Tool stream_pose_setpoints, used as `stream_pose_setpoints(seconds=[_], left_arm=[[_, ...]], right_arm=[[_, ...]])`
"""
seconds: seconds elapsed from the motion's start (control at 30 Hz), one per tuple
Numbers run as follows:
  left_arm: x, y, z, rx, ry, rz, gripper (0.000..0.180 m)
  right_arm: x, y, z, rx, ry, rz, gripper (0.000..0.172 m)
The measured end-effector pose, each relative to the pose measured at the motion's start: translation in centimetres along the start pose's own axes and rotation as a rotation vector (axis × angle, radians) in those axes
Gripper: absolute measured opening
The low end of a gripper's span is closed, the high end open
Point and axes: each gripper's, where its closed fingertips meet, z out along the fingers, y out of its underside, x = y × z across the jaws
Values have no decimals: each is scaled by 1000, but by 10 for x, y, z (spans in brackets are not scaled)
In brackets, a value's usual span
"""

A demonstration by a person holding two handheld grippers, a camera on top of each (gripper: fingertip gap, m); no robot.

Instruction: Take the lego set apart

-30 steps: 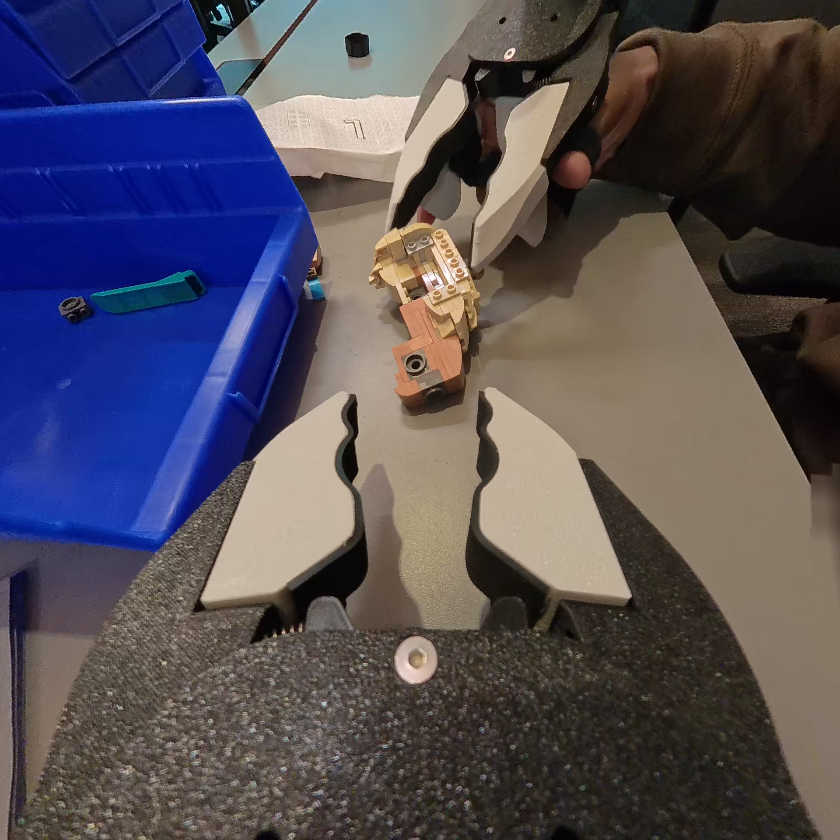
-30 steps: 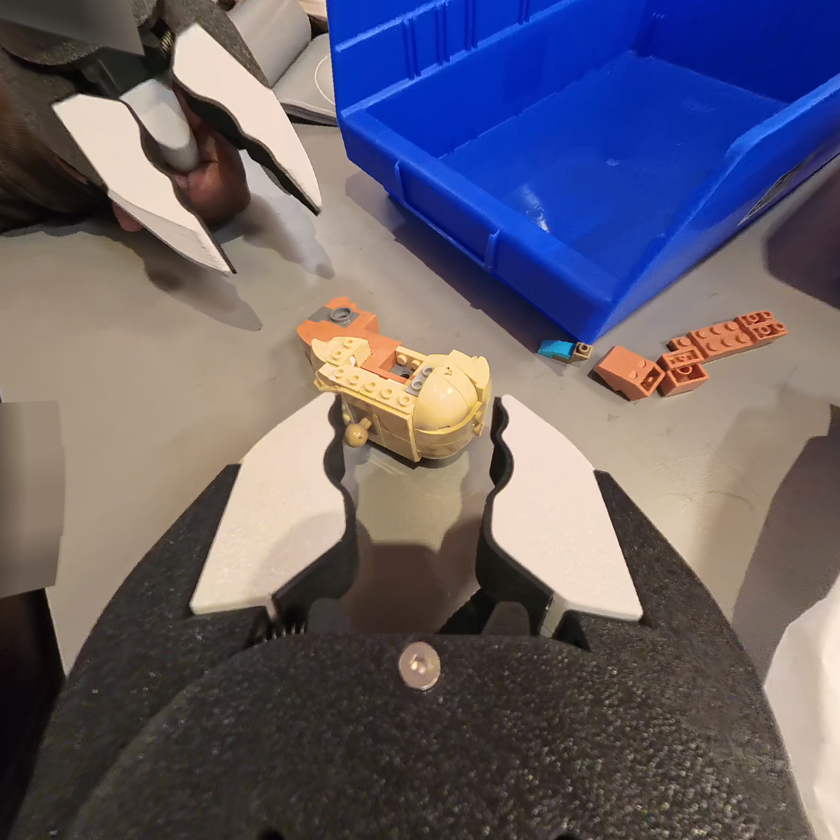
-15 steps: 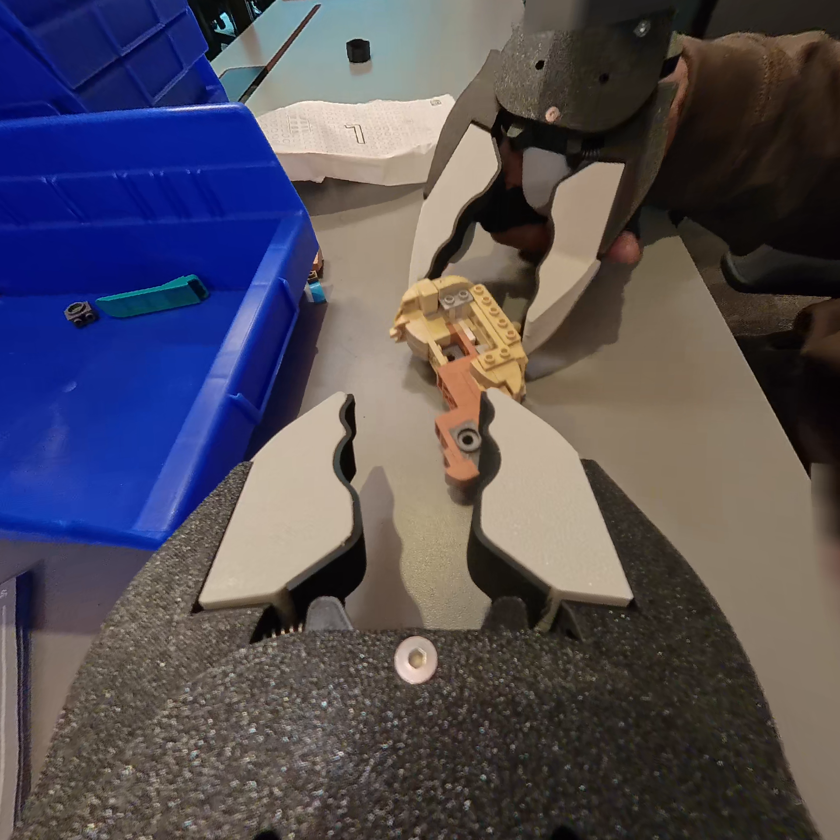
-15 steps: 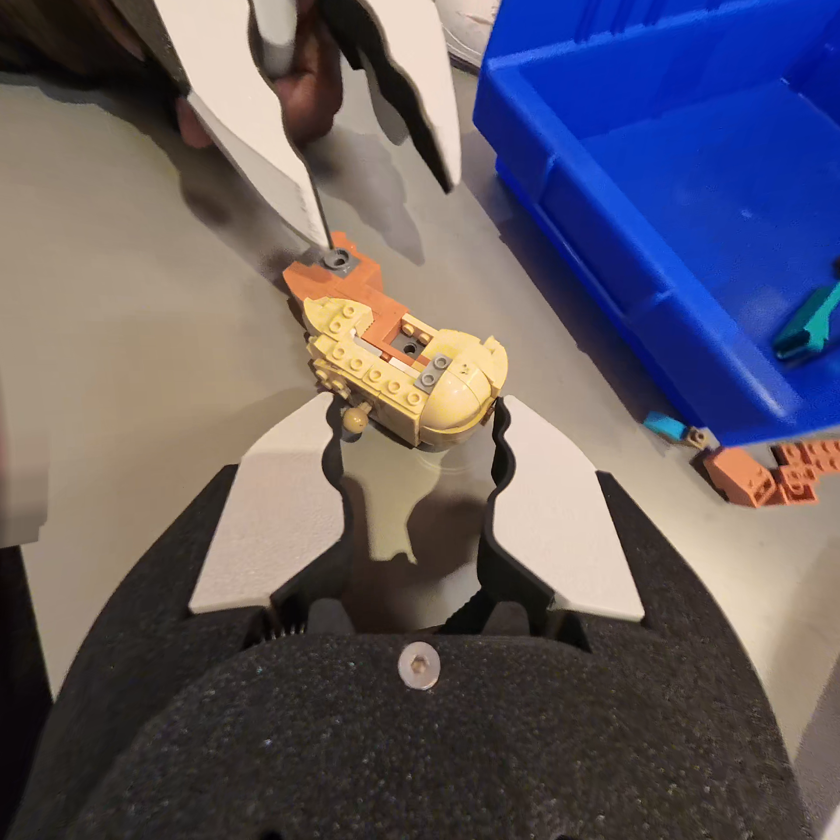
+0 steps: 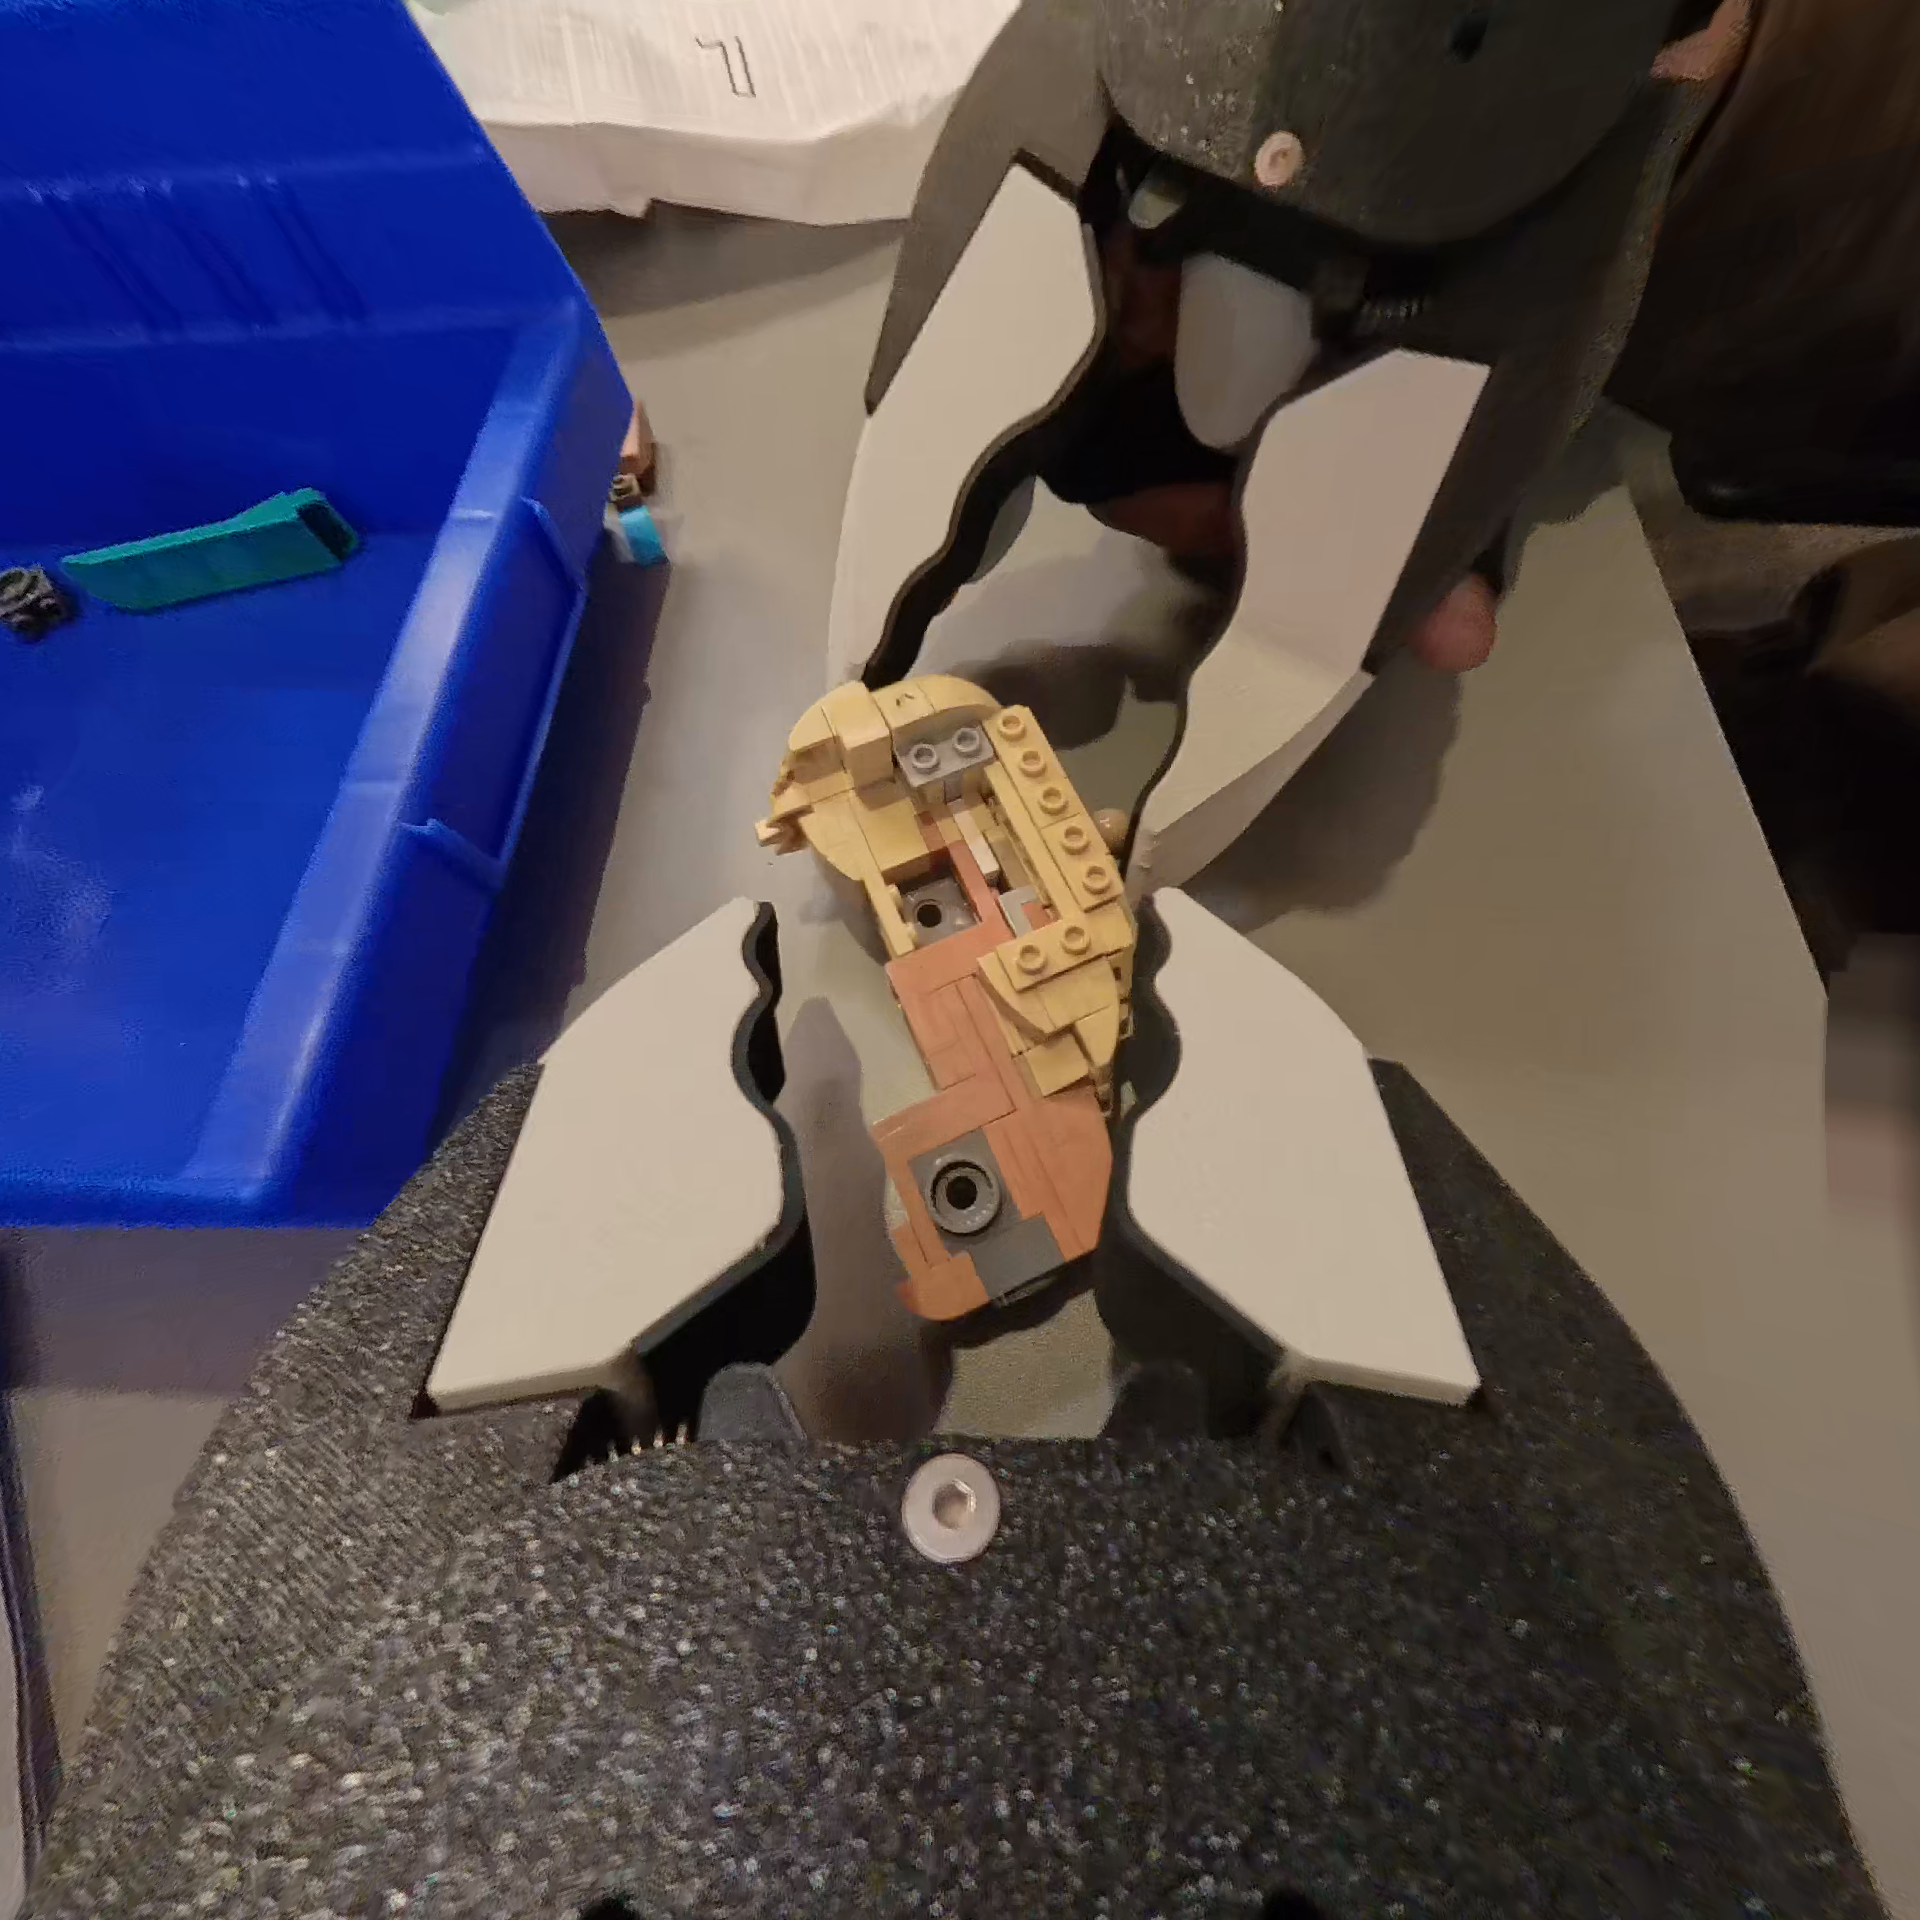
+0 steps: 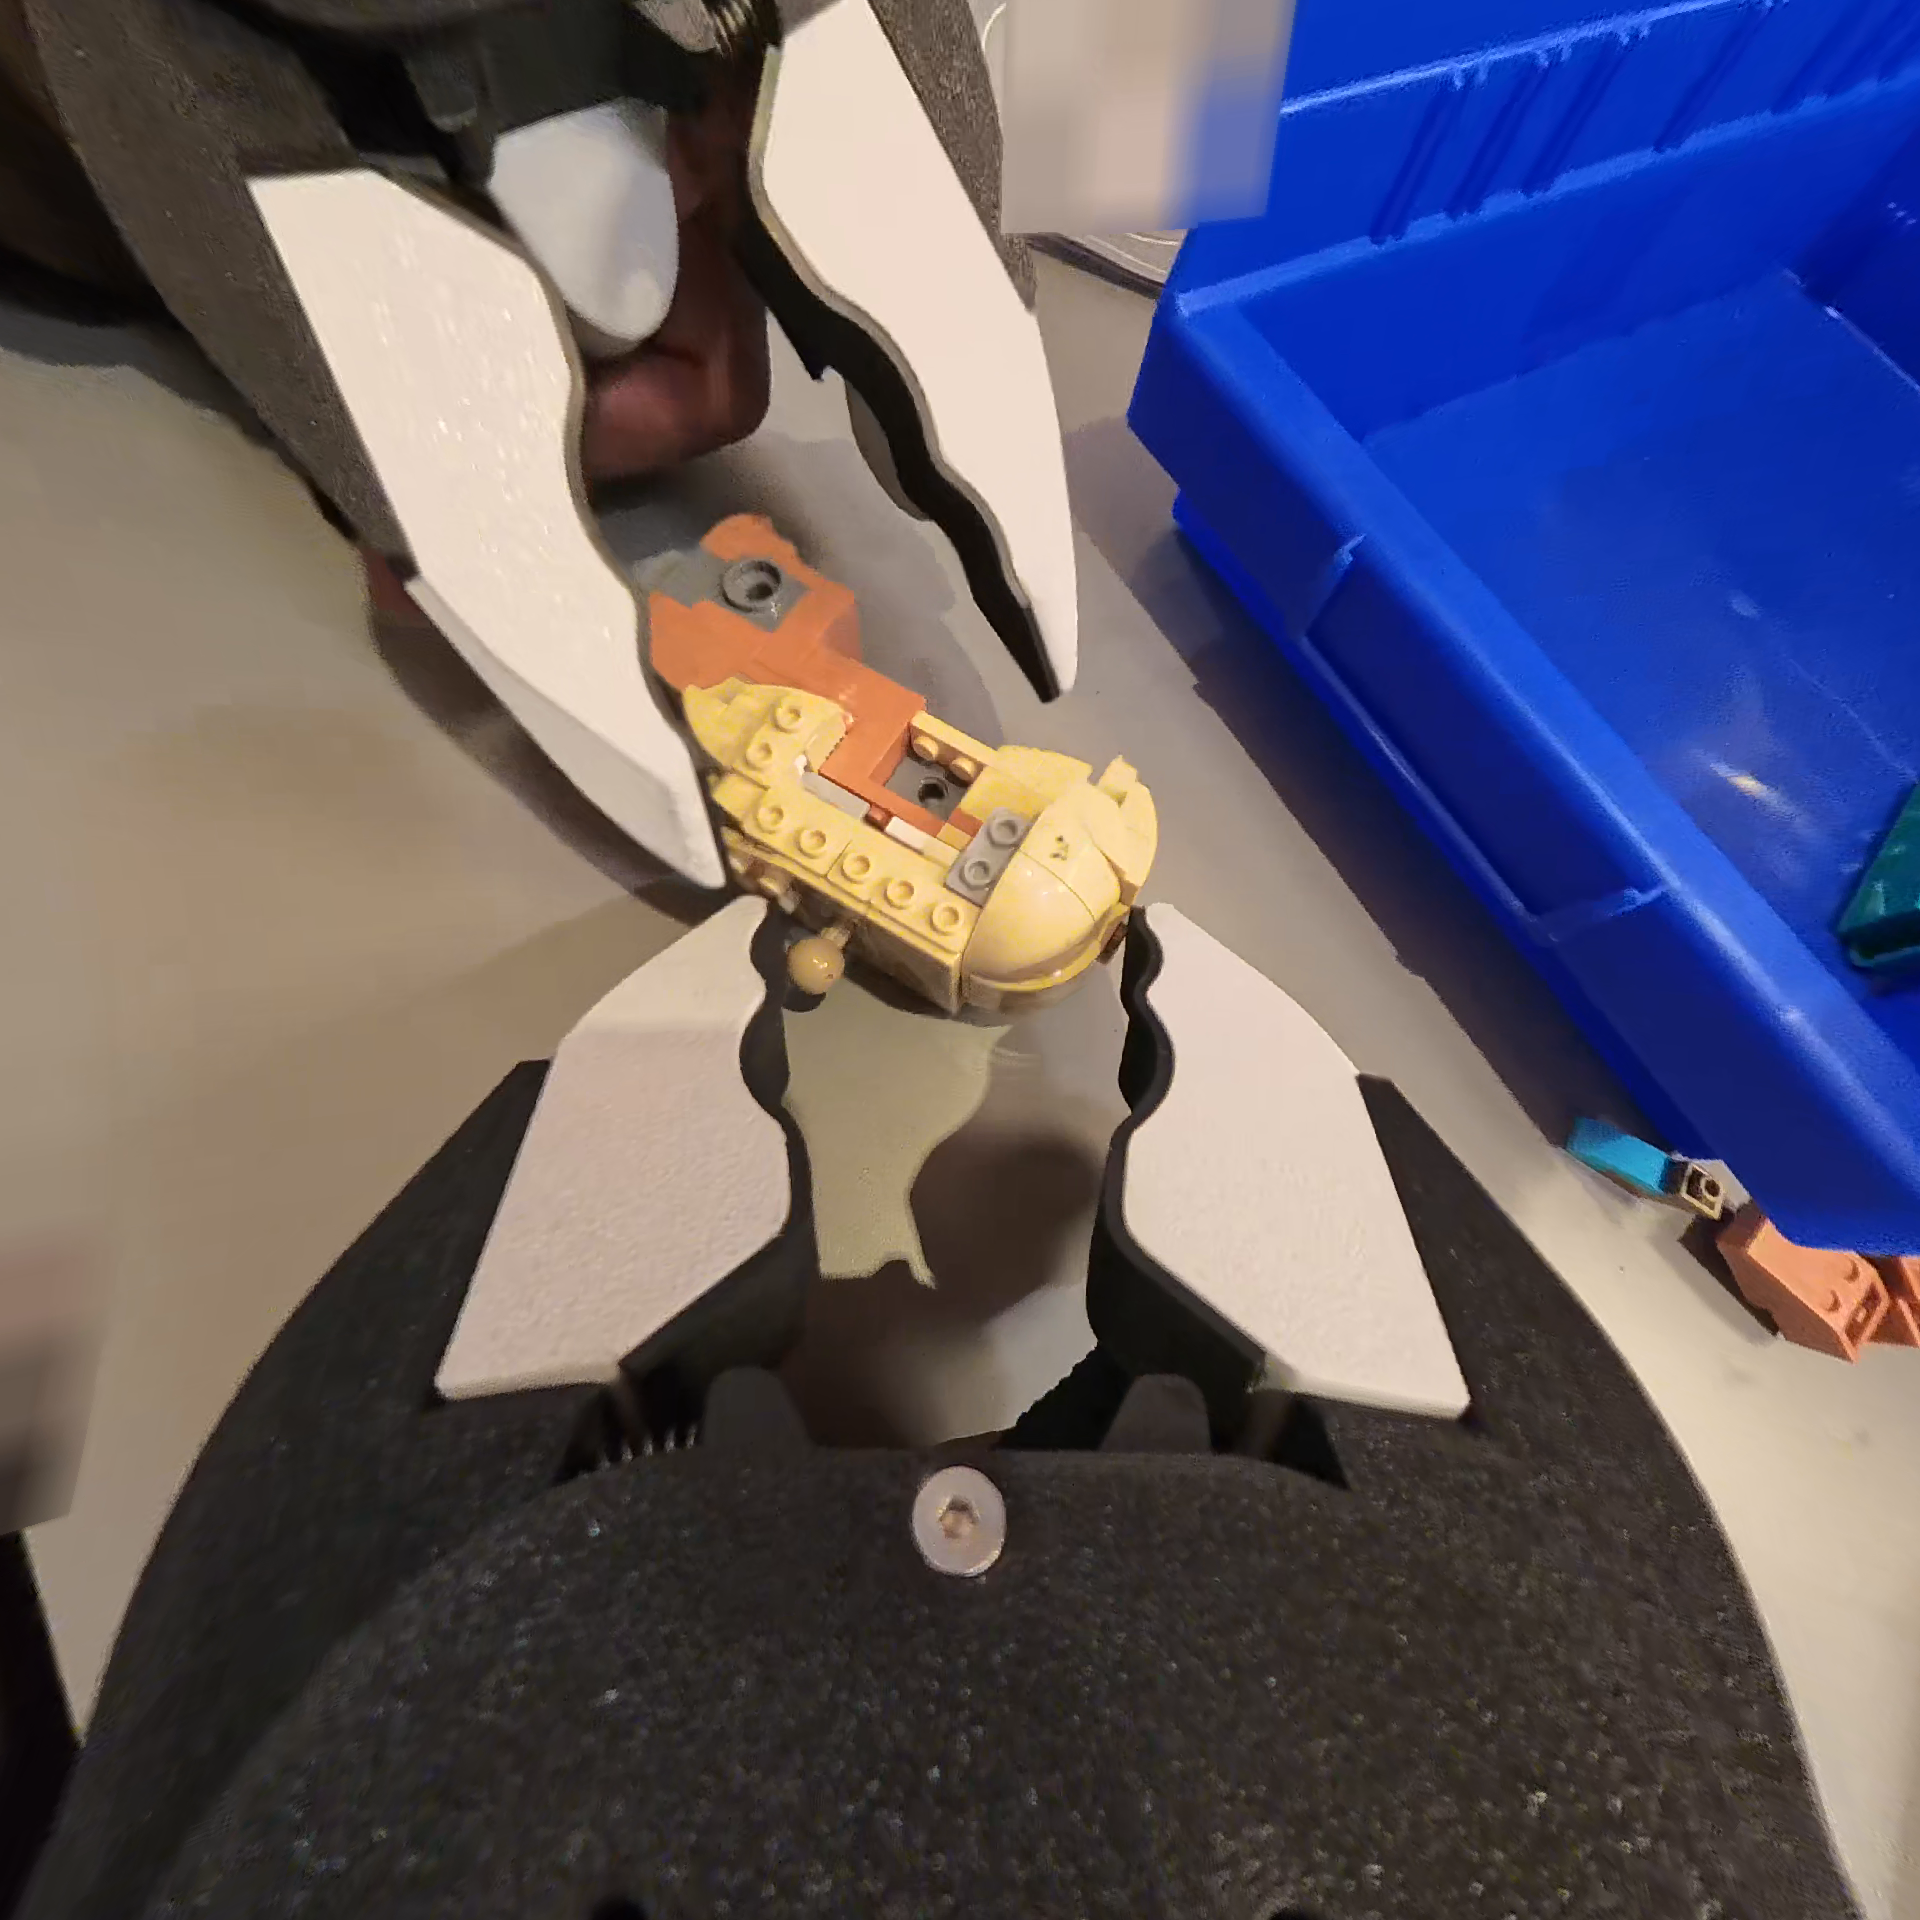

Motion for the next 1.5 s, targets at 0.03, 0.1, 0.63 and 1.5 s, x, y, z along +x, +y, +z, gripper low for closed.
stream_pose_setpoints(seconds=[0.03, 0.1, 0.63, 1.5], left_arm=[[1, 0, 0, -3, -2, 10, 65], [2, 0, 0, -5, 2, 23, 63], [-12, 13, -15, -8, 78, -17, 45], [-15, 17, -21, 4, 138, -45, 45]], right_arm=[[0, 0, 0, -1, -8, -3, 62], [-1, -1, -1, 7, -45, 4, 63], [9, 2, 14, -39, -285, -411, 64], [138, 35, -34, -59, 35, -121, 58]])
